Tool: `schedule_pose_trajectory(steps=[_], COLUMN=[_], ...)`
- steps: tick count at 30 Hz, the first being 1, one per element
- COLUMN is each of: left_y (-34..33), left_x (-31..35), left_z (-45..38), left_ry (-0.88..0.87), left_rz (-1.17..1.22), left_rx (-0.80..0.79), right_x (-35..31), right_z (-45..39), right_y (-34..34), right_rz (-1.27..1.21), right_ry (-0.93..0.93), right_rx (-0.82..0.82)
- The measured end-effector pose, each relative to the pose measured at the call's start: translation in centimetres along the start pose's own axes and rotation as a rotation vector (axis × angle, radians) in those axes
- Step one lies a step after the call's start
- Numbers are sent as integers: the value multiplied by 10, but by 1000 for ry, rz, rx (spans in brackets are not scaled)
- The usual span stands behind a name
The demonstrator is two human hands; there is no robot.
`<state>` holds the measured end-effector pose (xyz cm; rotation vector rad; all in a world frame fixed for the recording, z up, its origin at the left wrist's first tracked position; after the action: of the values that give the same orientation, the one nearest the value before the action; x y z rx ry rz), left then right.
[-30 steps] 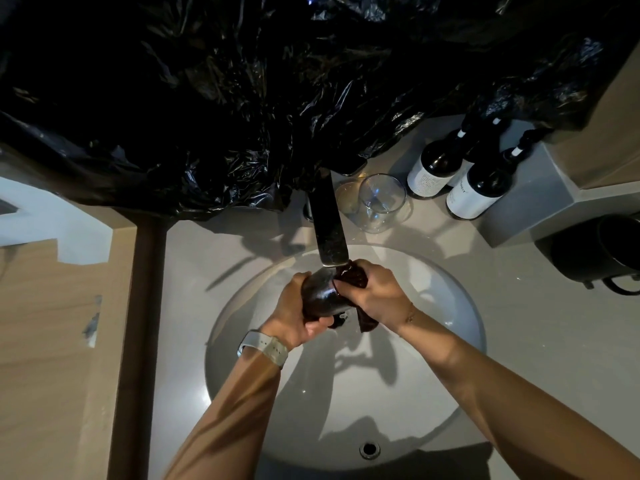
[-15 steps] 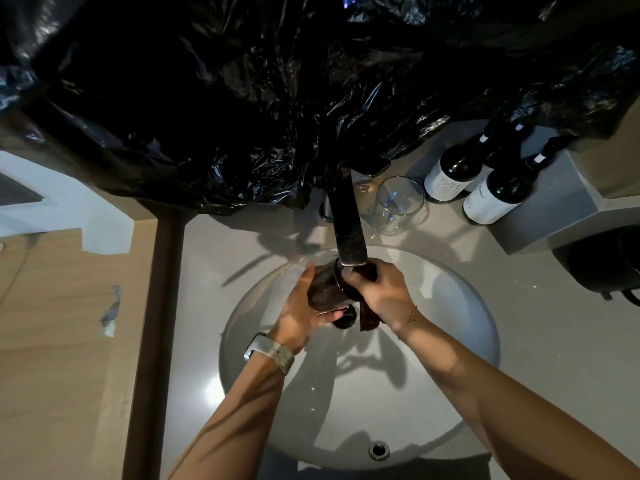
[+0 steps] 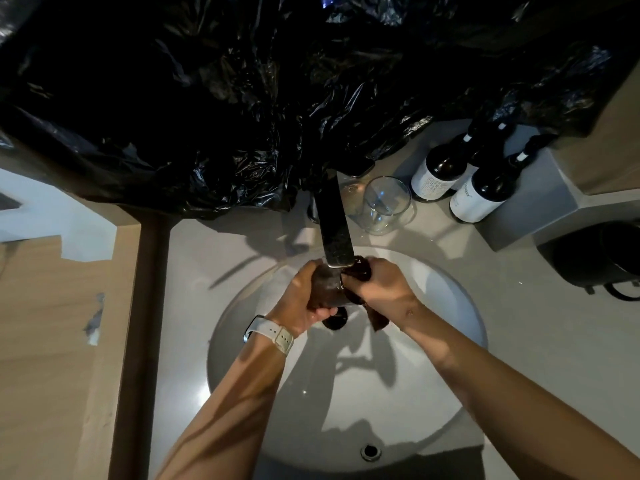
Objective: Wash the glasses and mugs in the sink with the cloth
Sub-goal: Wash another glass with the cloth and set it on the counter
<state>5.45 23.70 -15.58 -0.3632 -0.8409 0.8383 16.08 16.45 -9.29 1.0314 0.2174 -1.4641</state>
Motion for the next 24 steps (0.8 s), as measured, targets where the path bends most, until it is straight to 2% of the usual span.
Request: schedule_pose_trajectory(steps=[2,3,7,10,13,16,20,21,23,24], left_y=[8,9,4,5,4,8,3,5,20,17], left_x=[-1,-5,-34,-43,-23,-4,-6,-4,18,31], left_z=[-1,-1,-8,-7,-5,-1,0,1,6,12], left_ry=[-55,-55,159,264,124,-52,-70,-88,-227,-321], left_rz=[9,37,173,166,120,29,49,-2,-290,-453], left_rx=[81,101,-6,-48,-13,59,41,65,133,85], right_x=[18,20,-4,-17,-9,23,26,24,24,23], right_z=[-4,-4,-3,-1,-1,-4,-5,-4,0,3], right_y=[-16,-20,-13,-10,-2,-18,-22,-22,-25,-27], right_rz=[-253,-273,43,127,166,-269,-363,-389,-413,-404], right_ry=[-138,-152,70,194,51,-134,-125,-115,-129,-143], right_rx=[-89,-105,-50,-47,12,-65,-57,-66,-130,-168])
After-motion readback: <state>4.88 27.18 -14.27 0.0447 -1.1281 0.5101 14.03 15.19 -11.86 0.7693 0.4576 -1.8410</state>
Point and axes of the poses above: each hand's wrist, its own z-axis away from the middle knuckle, its own y-axis out of the back of the hand, x = y × z, the point moved 10 cm from there along -z, towards the middle knuckle, and after that the axes turned 15 degrees about -x, right-handed, at the moved point
